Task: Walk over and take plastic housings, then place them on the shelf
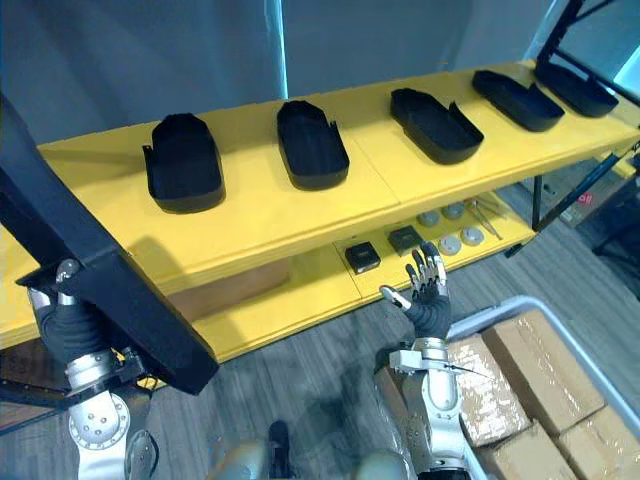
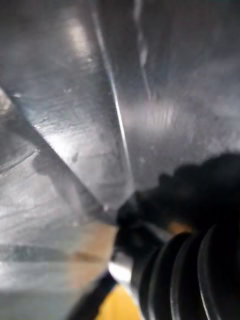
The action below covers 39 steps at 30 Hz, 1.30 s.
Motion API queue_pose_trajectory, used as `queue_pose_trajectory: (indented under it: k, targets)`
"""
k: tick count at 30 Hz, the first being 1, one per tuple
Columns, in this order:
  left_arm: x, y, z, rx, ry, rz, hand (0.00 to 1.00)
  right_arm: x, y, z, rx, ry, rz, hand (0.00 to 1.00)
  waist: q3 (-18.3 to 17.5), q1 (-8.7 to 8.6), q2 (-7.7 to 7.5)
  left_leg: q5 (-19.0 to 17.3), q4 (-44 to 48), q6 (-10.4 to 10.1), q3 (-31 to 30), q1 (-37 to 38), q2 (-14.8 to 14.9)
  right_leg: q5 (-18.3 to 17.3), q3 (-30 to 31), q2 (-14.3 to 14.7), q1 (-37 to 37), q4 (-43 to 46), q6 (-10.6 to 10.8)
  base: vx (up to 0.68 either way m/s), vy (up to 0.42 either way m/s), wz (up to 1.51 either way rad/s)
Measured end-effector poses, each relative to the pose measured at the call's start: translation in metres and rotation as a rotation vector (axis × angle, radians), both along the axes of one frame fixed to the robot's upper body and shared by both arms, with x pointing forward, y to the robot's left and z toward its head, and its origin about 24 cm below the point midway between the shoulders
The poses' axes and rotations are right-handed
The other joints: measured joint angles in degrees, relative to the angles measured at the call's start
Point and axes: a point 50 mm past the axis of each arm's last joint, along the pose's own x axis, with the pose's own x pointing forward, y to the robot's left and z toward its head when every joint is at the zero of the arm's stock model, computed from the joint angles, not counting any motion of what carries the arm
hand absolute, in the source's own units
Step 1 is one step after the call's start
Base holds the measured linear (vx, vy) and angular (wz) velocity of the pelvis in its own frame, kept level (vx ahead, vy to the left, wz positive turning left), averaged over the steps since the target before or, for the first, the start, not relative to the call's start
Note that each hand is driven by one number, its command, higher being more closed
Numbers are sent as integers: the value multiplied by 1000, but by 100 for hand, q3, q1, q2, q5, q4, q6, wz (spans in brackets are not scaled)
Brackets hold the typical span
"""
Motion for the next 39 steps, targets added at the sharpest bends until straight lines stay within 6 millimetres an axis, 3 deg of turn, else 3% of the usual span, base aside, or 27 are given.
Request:
queue_pose_trajectory:
  k: [1, 2, 3, 4, 5, 6, 8, 10, 15, 17, 19, 24, 27, 29, 33, 35, 39]
  targets:
    - [4, -1, 2, -2, -8, -9, 100, -3, 0, 5, -4, -24, 4, 0, 5, -86, 14, 5, -9, -62, -156, 75, 7, 18, 196, 192, -223, -377, 5, 300, -64, 67]
    - [4, -1, 2, -2, -8, -9, 100, -3, 0, 5, -4, -24, 4, 0, 5, -86, 14, 5, -9, -62, -156, 75, 7, 18, 196, 192, -223, -377, 5, 317, -98, 91]
    - [7, -2, -1, -5, 5, -14, 100, -6, 0, 7, -10, -35, 13, 0, -20, -166, -8, -59, 13, -173, -368, 210, -15, 428, 424, 367, -354, -1206, 89, 327, -122, 85]
    - [7, -3, -2, -2, 14, -16, 100, -8, 0, 6, -13, -29, 17, 0, -128, -166, -182, -183, 62, -330, -477, 291, -144, 1546, 514, 348, -321, -1812, -13, 335, -147, 102]
    - [7, -3, -5, -6, 23, -14, 100, -7, 1, 5, -26, -26, 28, 0, -151, -156, -150, -284, 98, -380, -549, 316, -159, 1379, 487, 309, -245, -1827, 128, 345, -174, 46]
    - [7, -6, -12, -30, 53, -23, 100, -6, -1, 5, -64, -21, 39, 0, -221, -25, 91, -328, 121, -429, -561, 342, 36, 1426, 452, 470, -46, -2143, 106, 276, -151, 13]
    - [5, -9, -16, -41, 73, -35, 100, -3, 0, 8, -102, -33, 66, 0, -283, 4, 340, -352, 101, -460, -504, 375, 200, 1553, 321, 659, 284, -2695, 54, 309, -157, 10]
    - [5, -11, -16, -40, 71, -38, 100, 0, 0, 12, -116, -48, 74, 0, -341, 10, 436, -351, 57, -462, -462, 489, 270, 1602, 274, 785, 513, -2970, -6, 206, -89, 5]
    - [7, -12, -13, -48, 47, -37, 100, 5, -6, 20, -119, -78, 40, 0, -338, -15, 462, -321, 112, -501, -190, 556, 325, 1600, 295, 796, 741, -3211, -10, 86, -10, -3]
    - [10, -16, -10, -49, 29, -58, 100, 3, -12, 19, -123, -71, 12, 0, -318, -85, 453, -206, 113, -666, 320, 550, 289, 1596, 45, 676, 908, -3285, -5, 12, 54, 60]
    - [12, -25, -5, -35, -6, -111, 100, 1, -21, 20, -167, -71, -49, 0, -310, -167, 471, -28, 110, -573, 774, 578, 200, 1555, -344, 499, 1134, -3317, 1, -8, 51, 90]
    - [6, -28, 0, -17, -39, -91, 100, 3, -8, 38, -160, -221, 24, 0, -302, -8, 573, 61, -415, -497, 442, 674, 160, 1501, -512, 556, 1127, -3402, 71, -53, -10, 32]
    - [5, -29, -3, 13, -9, -77, 100, -1, 18, 60, -113, -363, 105, 0, -311, -5, 561, 169, -752, -511, 261, 817, 146, 1519, -755, 590, 1329, -3551, 67, -67, -17, 33]
    - [2, -26, -4, 12, 6, -71, 100, -1, 34, 70, -99, -418, 149, 0, -323, 92, 555, 224, -859, -523, 234, 865, 142, 1524, -767, 599, 1340, -3558, 73, -54, -4, 7]
    - [-3, -19, -12, -83, 57, -72, 100, -1, 43, 73, -62, -427, 162, 0, -323, 164, 556, 257, -877, -519, 112, 839, 131, 1532, -913, 592, 1388, -3555, 87, 4, -1, 18]
    - [-13, -14, -28, -173, 138, -65, 100, 0, 43, 73, -51, -414, 142, 0, -322, 225, 553, 249, -811, -512, 68, 789, 143, 1527, -962, 601, 1401, -3547, 82, 41, -2, 18]
    - [-21, -20, -40, -172, 207, -110, 100, 6, 41, 62, -79, -347, 123, 0, -291, 312, 503, 225, -536, -487, -39, 552, 181, 1503, -1028, 599, 1272, -3479, 43, 26, -13, 11]
